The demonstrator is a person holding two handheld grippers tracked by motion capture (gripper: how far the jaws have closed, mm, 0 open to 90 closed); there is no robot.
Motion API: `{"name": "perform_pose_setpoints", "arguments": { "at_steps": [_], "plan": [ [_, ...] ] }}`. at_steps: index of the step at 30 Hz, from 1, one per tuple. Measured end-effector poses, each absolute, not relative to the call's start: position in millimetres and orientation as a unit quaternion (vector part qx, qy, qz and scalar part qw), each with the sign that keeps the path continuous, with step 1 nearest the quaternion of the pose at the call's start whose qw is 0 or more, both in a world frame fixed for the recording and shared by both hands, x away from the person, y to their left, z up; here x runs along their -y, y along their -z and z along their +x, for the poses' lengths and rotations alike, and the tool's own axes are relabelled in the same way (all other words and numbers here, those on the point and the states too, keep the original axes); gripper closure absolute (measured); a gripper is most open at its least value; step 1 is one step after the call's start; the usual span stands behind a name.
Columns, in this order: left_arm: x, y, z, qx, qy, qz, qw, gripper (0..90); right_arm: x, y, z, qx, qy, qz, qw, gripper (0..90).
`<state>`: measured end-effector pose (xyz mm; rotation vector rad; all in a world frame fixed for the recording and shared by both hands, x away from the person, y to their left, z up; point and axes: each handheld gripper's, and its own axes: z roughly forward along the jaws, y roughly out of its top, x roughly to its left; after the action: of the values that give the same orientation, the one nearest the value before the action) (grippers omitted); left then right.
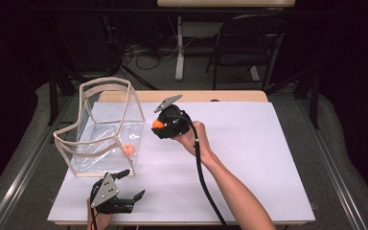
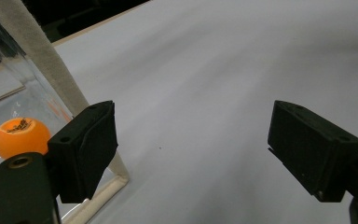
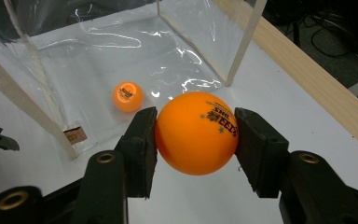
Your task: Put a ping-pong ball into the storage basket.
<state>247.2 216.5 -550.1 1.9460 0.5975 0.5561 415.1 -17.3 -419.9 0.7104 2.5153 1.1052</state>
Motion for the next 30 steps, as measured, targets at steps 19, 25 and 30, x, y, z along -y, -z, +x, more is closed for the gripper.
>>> {"name": "perform_pose_setpoints", "arguments": {
  "at_steps": [19,25,30],
  "plan": [
    [-216.4,550.1,247.4,-0.246,-0.229,0.802,0.494,15.7,7.2,408.2,414.4,-0.878,-0.386,0.237,0.156,51.1],
    [-216.4,550.0,247.2,-0.246,-0.229,0.802,0.494,15.7,6.0,405.1,415.1,-0.877,-0.388,0.234,0.157,51.1],
    [-216.4,550.0,247.2,-0.246,-0.229,0.802,0.494,15.7,4.5,400.3,415.0,-0.876,-0.391,0.232,0.158,51.1]
  ]
}}
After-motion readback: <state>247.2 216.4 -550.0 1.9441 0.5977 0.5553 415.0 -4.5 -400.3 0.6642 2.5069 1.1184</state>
